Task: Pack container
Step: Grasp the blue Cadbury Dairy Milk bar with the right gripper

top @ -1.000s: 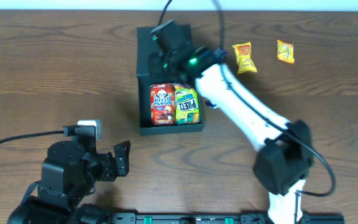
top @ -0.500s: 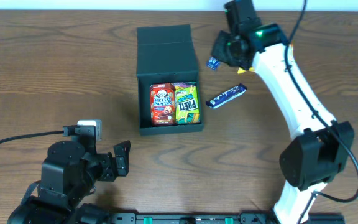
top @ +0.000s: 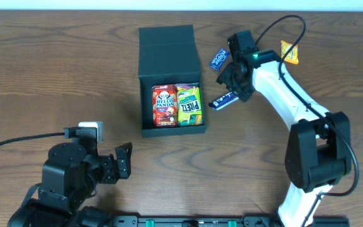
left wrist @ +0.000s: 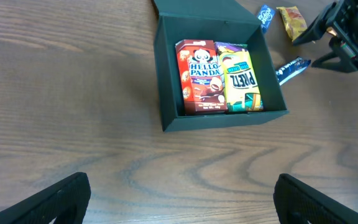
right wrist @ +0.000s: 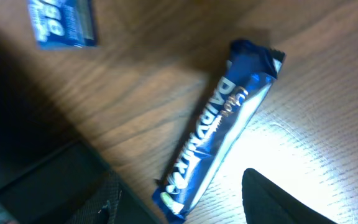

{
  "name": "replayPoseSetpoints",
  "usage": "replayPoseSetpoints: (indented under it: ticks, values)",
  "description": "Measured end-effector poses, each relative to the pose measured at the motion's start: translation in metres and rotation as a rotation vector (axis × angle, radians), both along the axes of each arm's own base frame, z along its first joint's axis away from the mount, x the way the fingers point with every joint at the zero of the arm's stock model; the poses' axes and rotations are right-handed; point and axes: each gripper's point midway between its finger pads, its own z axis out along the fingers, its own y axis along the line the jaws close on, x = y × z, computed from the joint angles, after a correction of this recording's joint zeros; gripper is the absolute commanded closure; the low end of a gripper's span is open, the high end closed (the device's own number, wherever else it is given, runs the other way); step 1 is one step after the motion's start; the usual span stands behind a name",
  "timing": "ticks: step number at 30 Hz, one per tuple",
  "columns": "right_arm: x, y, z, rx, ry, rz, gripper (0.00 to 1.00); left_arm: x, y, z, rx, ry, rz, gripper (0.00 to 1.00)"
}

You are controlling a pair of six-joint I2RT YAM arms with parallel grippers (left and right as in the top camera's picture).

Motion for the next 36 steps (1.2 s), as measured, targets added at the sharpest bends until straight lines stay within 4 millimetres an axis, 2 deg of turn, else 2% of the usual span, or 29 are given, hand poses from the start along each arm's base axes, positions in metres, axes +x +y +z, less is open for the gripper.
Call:
replayPoseSetpoints:
  ticks: [5, 12, 15, 17, 20, 23, 26, 29, 36]
  values:
    - [-0.003, 0.000, -0.014, 0.000, 0.028, -0.022, 0.37, 0.000, 0.000, 0.000, 0.000, 0.000, 0.000, 0.05]
    - [-0.009, 0.004, -0.052, 0.011, 0.114, -0.028, 0.36, 0.000, 0.000, 0.000, 0.000, 0.000, 0.000, 0.05]
    - [-0.008, 0.005, -0.056, 0.014, 0.118, -0.032, 0.36, 0.000, 0.000, 0.000, 0.000, 0.000, 0.000, 0.05]
    - [-0.008, 0.006, -0.059, 0.018, 0.121, -0.034, 0.41, 0.000, 0.000, 0.000, 0.000, 0.000, 0.000, 0.05]
    - [-0.008, 0.006, -0.062, 0.020, 0.127, -0.037, 0.55, 0.000, 0.000, 0.000, 0.000, 0.000, 0.000, 0.05]
    - [-0.007, 0.007, -0.062, 0.028, 0.123, -0.041, 0.60, 0.000, 0.000, 0.000, 0.000, 0.000, 0.000, 0.05]
    - [-0.006, 0.008, -0.062, 0.032, 0.121, -0.043, 0.71, 0.000, 0.000, 0.000, 0.000, 0.000, 0.000, 0.05]
    - [-0.006, 0.008, -0.062, 0.034, 0.122, -0.042, 0.76, 0.000, 0.000, 0.000, 0.000, 0.000, 0.000, 0.05]
    - [-0.005, 0.011, -0.060, 0.062, 0.121, -0.013, 0.82, 0.000, 0.000, 0.000, 0.000, 0.000, 0.000, 0.05]
